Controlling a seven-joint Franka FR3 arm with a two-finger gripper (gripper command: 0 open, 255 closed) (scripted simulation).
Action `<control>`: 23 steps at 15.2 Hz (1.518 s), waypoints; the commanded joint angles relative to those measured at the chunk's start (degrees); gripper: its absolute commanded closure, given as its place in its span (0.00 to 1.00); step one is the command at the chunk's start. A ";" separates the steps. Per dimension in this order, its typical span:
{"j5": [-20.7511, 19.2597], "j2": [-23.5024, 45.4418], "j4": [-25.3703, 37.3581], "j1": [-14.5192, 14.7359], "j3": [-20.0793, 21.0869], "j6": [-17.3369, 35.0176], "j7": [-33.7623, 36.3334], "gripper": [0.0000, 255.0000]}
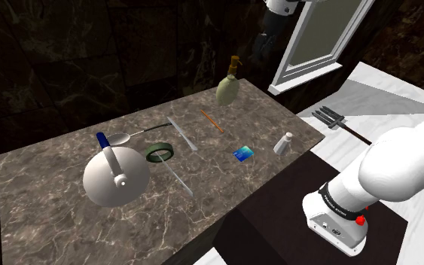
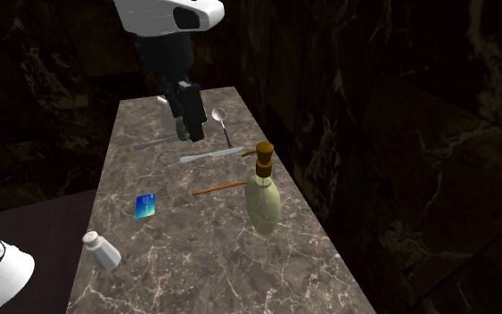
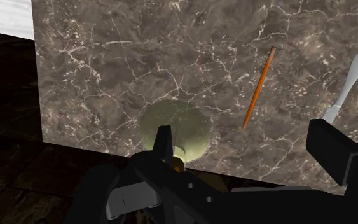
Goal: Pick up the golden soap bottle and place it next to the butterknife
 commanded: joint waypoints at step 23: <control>3.98 28.59 21.49 -1.37 -1.21 6.71 -8.34 0.00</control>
